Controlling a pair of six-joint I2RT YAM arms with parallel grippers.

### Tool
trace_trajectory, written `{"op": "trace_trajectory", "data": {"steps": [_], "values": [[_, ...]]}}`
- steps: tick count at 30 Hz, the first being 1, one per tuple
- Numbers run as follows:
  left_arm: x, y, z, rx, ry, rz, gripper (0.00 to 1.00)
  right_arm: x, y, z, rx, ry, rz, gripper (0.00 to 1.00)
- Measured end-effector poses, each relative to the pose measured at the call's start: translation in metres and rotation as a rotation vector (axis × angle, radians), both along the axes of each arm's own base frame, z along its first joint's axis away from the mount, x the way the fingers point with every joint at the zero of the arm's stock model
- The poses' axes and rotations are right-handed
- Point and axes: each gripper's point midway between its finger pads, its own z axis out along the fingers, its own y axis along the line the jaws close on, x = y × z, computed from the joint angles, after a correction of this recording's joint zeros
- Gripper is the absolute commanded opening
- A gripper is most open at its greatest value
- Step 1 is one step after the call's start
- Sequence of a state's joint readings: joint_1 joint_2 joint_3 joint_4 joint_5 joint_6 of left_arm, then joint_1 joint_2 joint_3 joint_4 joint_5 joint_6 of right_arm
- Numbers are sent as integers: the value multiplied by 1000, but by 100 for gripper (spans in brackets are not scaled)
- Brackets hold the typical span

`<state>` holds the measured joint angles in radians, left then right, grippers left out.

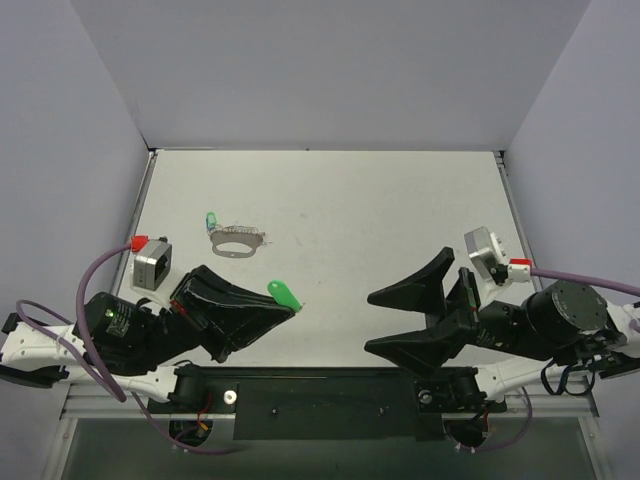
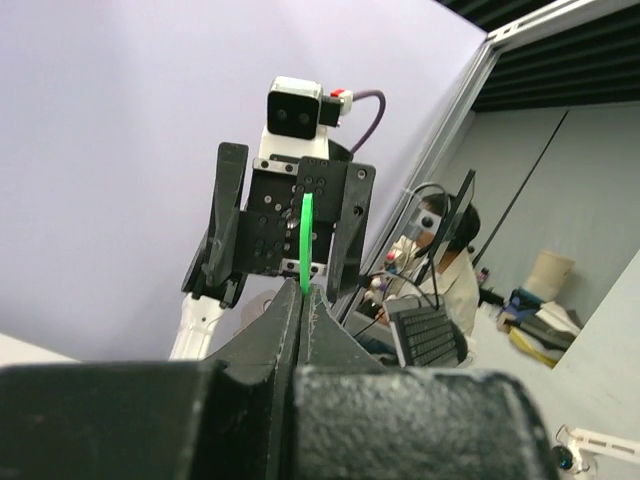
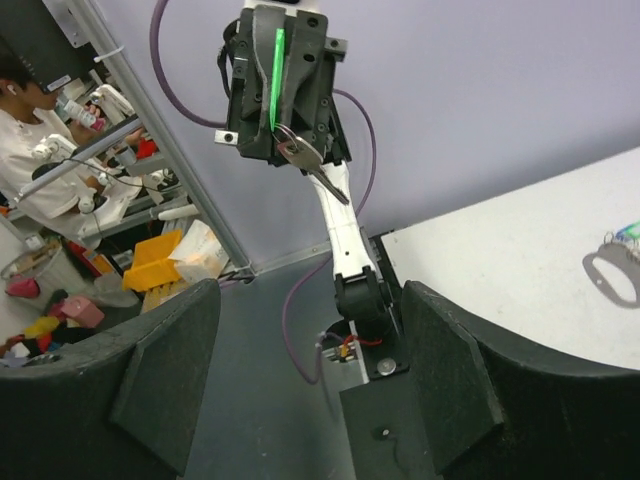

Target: Remove the keys from the keyring

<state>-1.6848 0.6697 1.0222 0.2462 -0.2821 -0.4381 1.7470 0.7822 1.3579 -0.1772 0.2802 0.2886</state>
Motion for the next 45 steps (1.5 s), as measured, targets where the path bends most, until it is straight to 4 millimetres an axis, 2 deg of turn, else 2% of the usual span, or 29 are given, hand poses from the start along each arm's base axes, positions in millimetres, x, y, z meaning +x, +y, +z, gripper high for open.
{"op": "trace_trajectory", "data": {"steps": [3,10,16,21,25,35,45], "values": [[0,-6,6,-49,32,-9,0,-2,14,3,5,-59,24,67],[-2,-8,28,-172,87,-41,0,19,44,22,89,-62,37,66],[3,-1,32,-254,131,-37,0,2,61,36,154,-50,155,61],[7,1,30,-293,153,-26,0,-11,63,53,231,-41,231,59],[7,2,35,-325,162,-31,0,-13,63,63,273,-40,247,57],[5,6,43,-376,175,-54,0,-5,83,55,255,-21,235,56],[0,11,50,-419,183,-96,0,5,64,71,325,-26,198,59]]}}
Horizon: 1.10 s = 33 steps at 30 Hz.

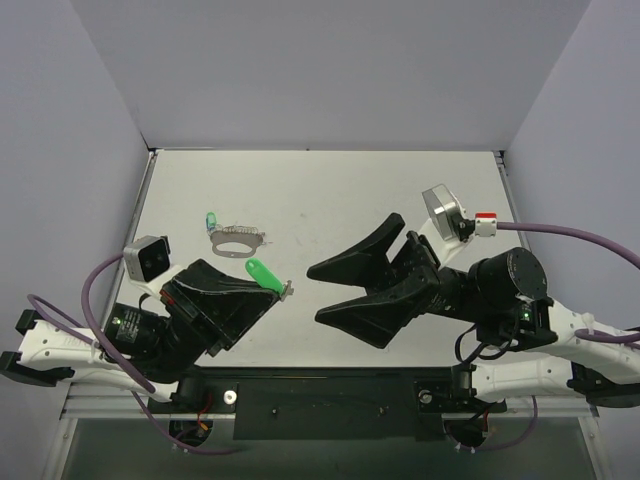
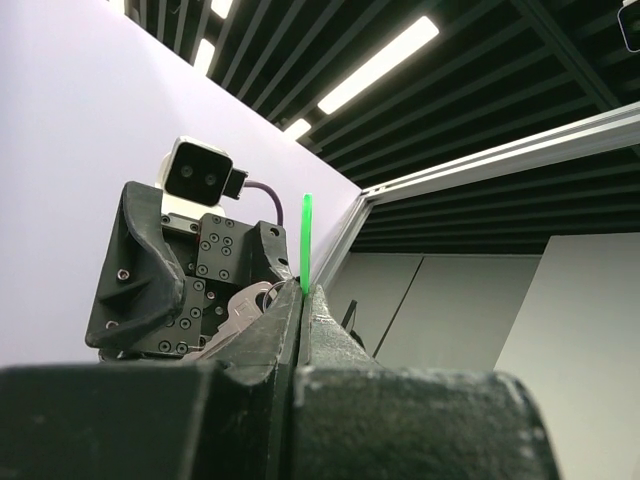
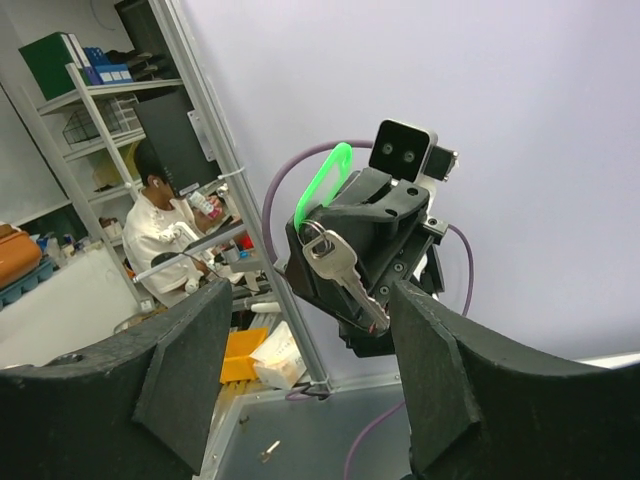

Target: Remove the keys from the keyring

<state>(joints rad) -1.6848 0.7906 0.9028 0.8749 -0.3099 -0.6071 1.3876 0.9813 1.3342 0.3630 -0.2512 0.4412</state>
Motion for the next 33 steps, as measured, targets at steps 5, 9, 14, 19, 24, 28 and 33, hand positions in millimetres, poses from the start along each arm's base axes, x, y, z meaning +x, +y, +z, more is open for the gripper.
{"op": "trace_trajectory", "data": {"steps": [5,9,14,19,24,28,33], "values": [[-5,-9,-2,7,-8,-23,0,-2,2,2,8,-1,15,61],[-9,-18,-1,17,-20,-38,0,-5,10,2,4,0,45,59],[-11,-20,0,19,-24,-47,0,-9,14,0,-4,4,78,54],[-10,-18,2,17,-24,-37,0,-12,10,4,12,10,90,50],[-4,-16,4,24,-12,-5,0,-14,7,9,30,9,102,42],[1,-17,3,35,-1,22,0,-15,6,10,36,13,109,33],[4,-18,2,44,2,43,0,-16,6,11,39,16,113,32]]}}
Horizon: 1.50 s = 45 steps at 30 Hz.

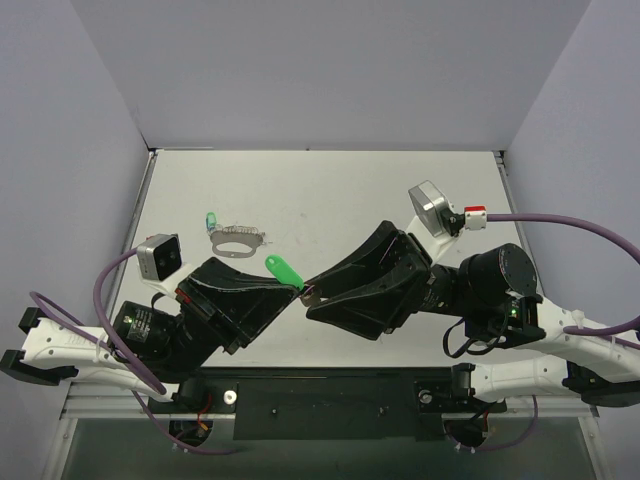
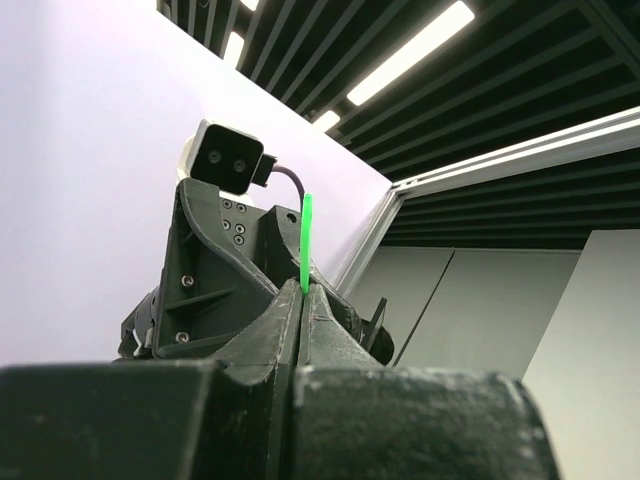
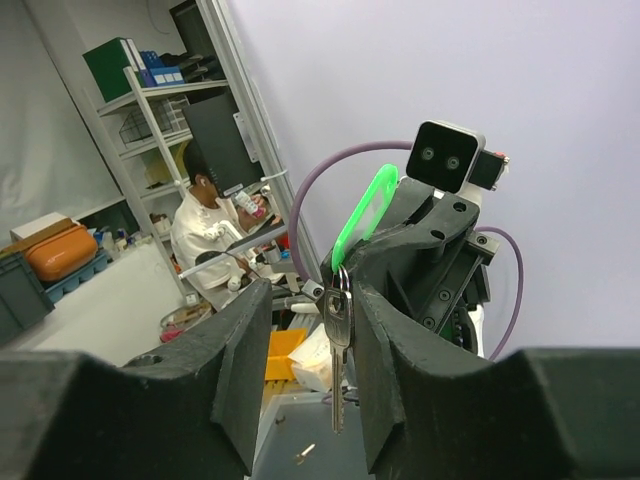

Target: Remove the keys from the keyring

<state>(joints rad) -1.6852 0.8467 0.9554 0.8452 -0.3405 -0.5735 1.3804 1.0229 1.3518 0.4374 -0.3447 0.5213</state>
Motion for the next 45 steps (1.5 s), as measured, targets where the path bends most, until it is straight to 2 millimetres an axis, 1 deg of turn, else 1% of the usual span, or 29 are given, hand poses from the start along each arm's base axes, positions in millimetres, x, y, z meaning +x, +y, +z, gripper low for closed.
{"op": "trace_trajectory", "data": {"steps": [3,7,8,9,10,11,15,16,19,23,25,26,27,28,30,34,37,38,41,45], "values": [[1,0,0,2,-1,8,0,0,0,0,0,0,-1,31],[1,0,0,3,-2,10,0,1,0,0,0,2,-6,26],[1,0,0,4,-3,10,0,2,0,0,0,3,-9,22],[1,0,0,4,-3,11,0,2,1,0,0,5,-12,20],[1,0,1,3,-3,12,0,3,1,0,0,6,-14,10],[1,0,1,5,-3,13,0,3,1,0,0,7,-14,9],[1,0,1,6,-5,14,0,6,1,0,0,12,-25,7],[1,0,1,7,-6,15,0,6,1,0,0,13,-28,4],[1,0,1,9,-9,17,0,7,1,-1,-2,15,-30,0],[2,0,0,11,-13,25,0,9,2,-2,-10,23,-37,0],[2,0,0,15,-15,31,19,9,3,-4,-16,25,-41,0],[3,0,0,19,-15,33,41,10,3,-5,-22,26,-45,0],[4,1,-1,25,-14,38,53,11,3,-6,-28,27,-49,0],[5,1,-3,34,-16,47,64,12,4,-8,-41,25,-55,0],[7,2,-6,52,-11,56,74,15,6,-19,-89,20,-74,0],[15,14,-16,112,10,80,78,22,6,-50,-225,-7,-127,0],[23,22,-26,180,30,107,77,27,-1,-68,-324,-43,-168,0],[26,25,-28,212,38,119,76,29,-4,-72,-357,-59,-180,0],[32,26,-32,307,39,149,66,29,-16,-81,-427,-108,-196,0],[33,19,-42,477,-8,181,62,25,-33,-92,-498,-172,-186,0]]}}
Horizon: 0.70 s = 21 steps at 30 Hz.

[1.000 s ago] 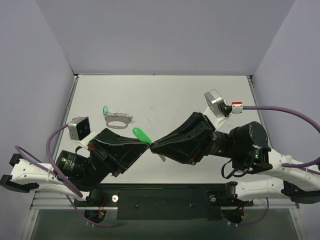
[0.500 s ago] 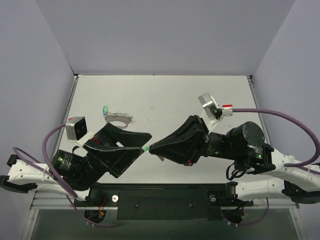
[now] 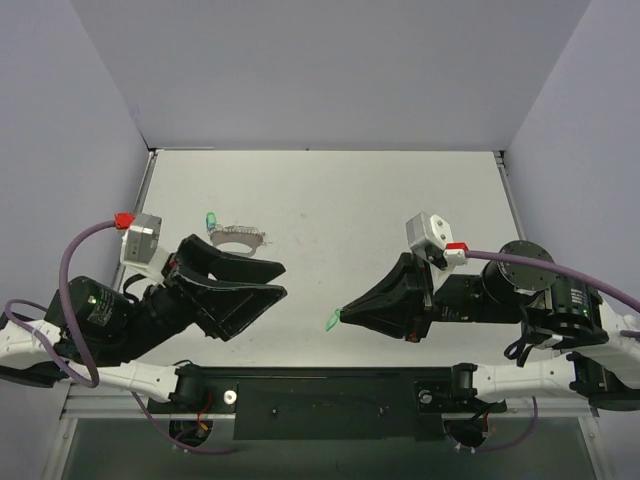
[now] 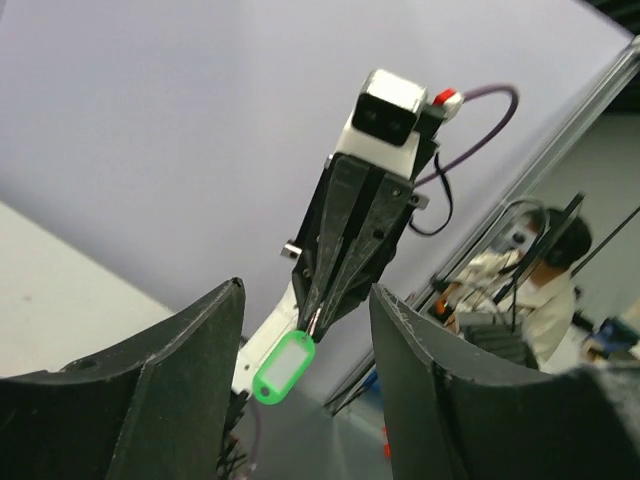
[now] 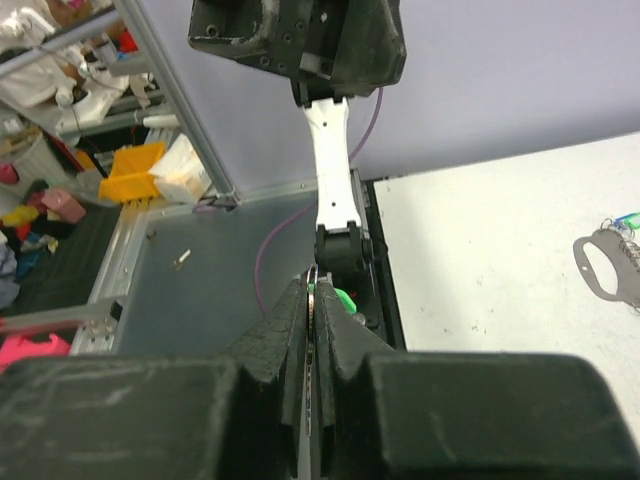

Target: Remove the keys from the keyring

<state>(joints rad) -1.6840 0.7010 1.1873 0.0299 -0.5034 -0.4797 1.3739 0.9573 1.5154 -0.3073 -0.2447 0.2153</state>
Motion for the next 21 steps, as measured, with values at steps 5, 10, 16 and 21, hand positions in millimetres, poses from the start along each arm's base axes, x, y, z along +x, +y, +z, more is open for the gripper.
{"op": "trace_trajectory", "data": {"steps": [5,10,16,21], "values": [[-8,-23,-21,201,-90,-20,62,-7,-11,-16,-74,-61,51,0],[-18,-48,-58,360,-181,-58,62,-8,-17,-27,-107,-111,76,0],[-25,-60,-111,444,-283,-86,59,-1,-16,-43,-138,-127,74,0],[-27,-61,-114,441,-347,-85,52,3,-8,-58,-148,-93,88,0]]}}
